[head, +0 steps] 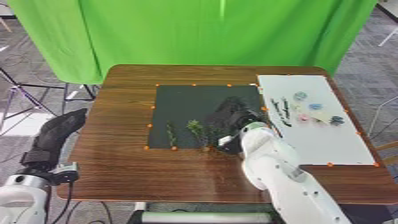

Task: Arrange flowers

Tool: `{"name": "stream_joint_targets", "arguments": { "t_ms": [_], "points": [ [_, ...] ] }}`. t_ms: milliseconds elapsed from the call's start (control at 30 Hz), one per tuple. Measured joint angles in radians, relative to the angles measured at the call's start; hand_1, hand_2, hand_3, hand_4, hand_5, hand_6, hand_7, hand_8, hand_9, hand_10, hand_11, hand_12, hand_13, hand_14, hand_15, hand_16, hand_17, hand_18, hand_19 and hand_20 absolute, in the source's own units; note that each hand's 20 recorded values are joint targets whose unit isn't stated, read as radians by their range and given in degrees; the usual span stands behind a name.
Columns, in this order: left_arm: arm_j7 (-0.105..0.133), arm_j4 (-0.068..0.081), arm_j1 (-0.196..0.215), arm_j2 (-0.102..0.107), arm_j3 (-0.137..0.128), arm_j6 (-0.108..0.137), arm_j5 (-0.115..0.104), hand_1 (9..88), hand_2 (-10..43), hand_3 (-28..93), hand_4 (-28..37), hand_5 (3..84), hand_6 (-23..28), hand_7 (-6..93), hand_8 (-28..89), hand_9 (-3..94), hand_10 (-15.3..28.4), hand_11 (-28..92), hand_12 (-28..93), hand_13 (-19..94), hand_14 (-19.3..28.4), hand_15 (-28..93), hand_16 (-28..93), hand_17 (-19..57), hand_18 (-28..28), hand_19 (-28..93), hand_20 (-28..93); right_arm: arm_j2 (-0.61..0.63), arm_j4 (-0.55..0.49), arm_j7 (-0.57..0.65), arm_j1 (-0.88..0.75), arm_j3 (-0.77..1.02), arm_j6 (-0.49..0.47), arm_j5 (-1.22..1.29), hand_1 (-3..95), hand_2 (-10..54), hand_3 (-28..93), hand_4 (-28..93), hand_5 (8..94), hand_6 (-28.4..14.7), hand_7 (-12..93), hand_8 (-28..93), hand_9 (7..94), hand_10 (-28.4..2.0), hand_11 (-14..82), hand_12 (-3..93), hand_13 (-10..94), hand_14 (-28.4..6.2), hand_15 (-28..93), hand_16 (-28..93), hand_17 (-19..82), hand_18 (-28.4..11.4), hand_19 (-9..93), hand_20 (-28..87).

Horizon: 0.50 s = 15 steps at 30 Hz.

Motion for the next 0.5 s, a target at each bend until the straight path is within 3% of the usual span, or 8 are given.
{"name": "stream_joint_targets", "arguments": {
  "t_ms": [233,500],
  "points": [
    [-0.001,-0.002,0.006,-0.005,-0.008,0.0,0.0,23.0,0.0,63,-27.3,38.2,3.1,13.2,-8,34.9,12.3,13,8,29,15.9,7,0,2.3,8.6,2,10,0.127,-0.086,0.007,-0.043,0.174,0.111,-0.066,38.1,-9.5,58,-12,78.1,-3.8,22,-7,88.1,-13.8,27.5,22.6,94,0.1,62,22,69,-10.2,93,46],
    [-0.007,-0.002,0.005,-0.009,-0.005,-0.002,0.002,23.2,0.0,63,-27.4,38.3,3.1,13.3,-8,34.9,12.3,13,8,29,15.8,7,0,2.4,8.5,2,10,0.22,0.07,0.091,-0.007,0.221,0.073,-0.198,37.2,-9.5,57,-13,76.5,-4.0,21,-7,86.7,-14.3,25.2,22.9,94,-0.1,61,23,68,-10.2,93,46]
  ]
}}
